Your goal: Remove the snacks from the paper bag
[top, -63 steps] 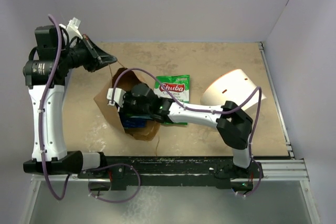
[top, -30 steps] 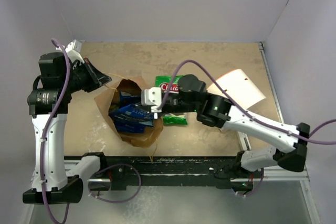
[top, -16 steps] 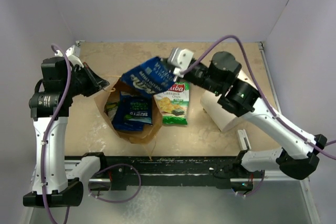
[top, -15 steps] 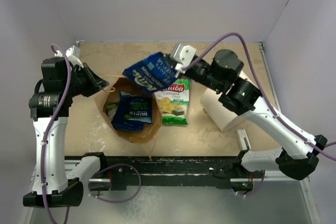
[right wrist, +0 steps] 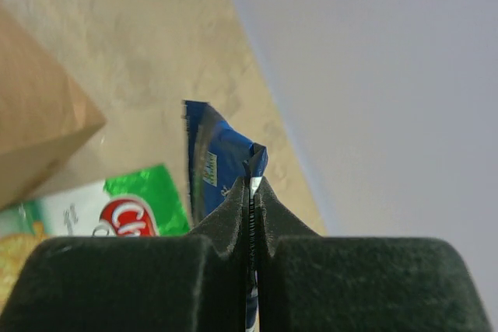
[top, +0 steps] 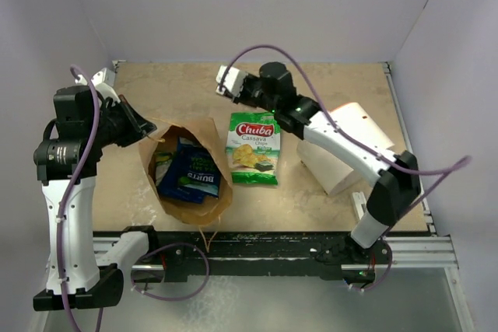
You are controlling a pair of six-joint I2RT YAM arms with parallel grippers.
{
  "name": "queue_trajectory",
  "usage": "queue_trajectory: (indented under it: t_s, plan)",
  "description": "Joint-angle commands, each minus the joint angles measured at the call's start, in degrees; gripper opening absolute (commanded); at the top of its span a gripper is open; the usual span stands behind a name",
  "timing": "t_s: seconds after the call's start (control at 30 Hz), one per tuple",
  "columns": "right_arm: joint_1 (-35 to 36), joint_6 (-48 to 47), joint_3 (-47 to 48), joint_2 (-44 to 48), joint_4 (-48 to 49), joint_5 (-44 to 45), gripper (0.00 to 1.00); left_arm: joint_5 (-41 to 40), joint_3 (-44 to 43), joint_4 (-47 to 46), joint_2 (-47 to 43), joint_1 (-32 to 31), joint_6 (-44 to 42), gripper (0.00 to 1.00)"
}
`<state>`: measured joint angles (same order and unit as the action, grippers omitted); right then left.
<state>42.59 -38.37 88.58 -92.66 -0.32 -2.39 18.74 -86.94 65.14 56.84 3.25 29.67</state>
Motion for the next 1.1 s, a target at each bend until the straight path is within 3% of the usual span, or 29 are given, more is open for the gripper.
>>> queue_trajectory:
  t_s: [0.0, 0.23, 0.5, 0.77, 1.07]
  plan:
    - [0.1, -8.3, -2.2, -3.0, 0.1, 4.7, 0.0, 0.1, -2.3, -0.1, -0.2, 0.1, -2.1, 0.0]
    - [4.1, -11.9, -8.8, -4.7, -6.1, 7.5, 0.0, 1.8, -3.3, 0.0, 0.4, 0.1, -2.1, 0.0]
    - [8.0, -6.4, -9.4, -8.6, -14.1, 2.9, 0.0, 1.9, -3.2, -0.9, 1.1, 0.1, -2.1, 0.0]
    - [8.1, -1.5, -13.3, -11.4, -9.4, -6.1, 0.0, 2.0, -2.5, -1.6, 1.0, 0.1, -1.4, 0.0]
    - [5.9, -1.0, -10.3, -15.6, -9.5, -6.8, 0.0, 1.7, -2.2, -1.6, 1.0, 0.1, -0.8, 0.0]
